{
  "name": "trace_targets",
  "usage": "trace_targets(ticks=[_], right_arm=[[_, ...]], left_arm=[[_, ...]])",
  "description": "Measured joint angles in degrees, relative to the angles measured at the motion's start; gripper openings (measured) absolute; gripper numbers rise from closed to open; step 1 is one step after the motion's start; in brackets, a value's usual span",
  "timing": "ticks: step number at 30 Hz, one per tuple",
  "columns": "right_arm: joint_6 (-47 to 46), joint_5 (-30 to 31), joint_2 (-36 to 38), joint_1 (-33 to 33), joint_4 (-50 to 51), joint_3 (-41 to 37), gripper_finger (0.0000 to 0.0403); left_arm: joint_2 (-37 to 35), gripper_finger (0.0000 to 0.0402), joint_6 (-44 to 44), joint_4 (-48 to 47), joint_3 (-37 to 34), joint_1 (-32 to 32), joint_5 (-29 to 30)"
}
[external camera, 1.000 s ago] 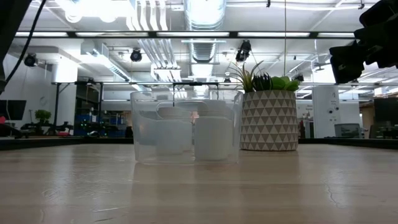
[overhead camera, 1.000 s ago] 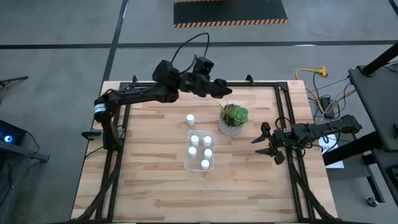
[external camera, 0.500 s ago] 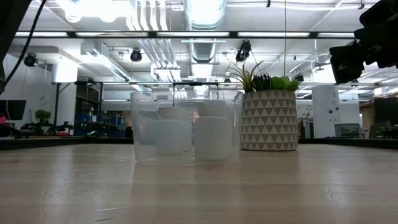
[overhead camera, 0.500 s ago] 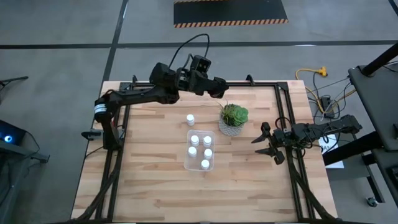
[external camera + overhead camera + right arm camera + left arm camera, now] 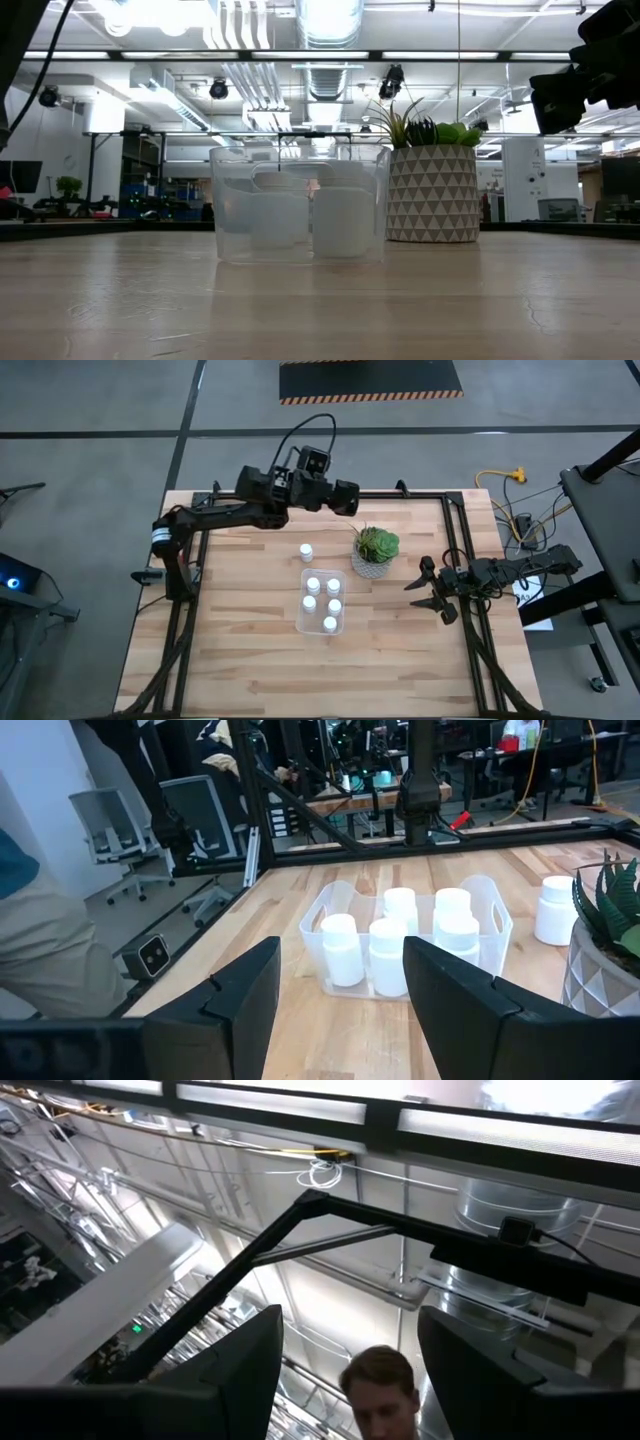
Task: Pick and place pill bottles into a basket
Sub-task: Put the white medicine bottle into the transparent bin
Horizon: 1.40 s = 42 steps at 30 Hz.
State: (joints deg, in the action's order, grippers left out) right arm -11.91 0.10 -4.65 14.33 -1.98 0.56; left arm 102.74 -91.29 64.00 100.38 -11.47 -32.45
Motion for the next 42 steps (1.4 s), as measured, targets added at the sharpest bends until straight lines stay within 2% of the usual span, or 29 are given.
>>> trace_targets(ticks=[27, 38, 42], right_arm=[[0.0, 0.0, 0.0, 0.0, 0.0, 0.0, 0.0201], [0.0, 0.0, 0.0, 0.0, 0.0, 0.0, 0.0201], [0.0, 0.0, 0.0, 0.0, 0.0, 0.0, 0.0201]], left_arm=[[0.0, 0.0215, -1.5, -0.2, 0.0, 0.3, 0.0], [0.0, 0.0262, -1.4, -0.2, 0.0, 0.3, 0.0], [0.0, 0.0267, -1.4, -0.2, 0.0, 0.3, -0.1]])
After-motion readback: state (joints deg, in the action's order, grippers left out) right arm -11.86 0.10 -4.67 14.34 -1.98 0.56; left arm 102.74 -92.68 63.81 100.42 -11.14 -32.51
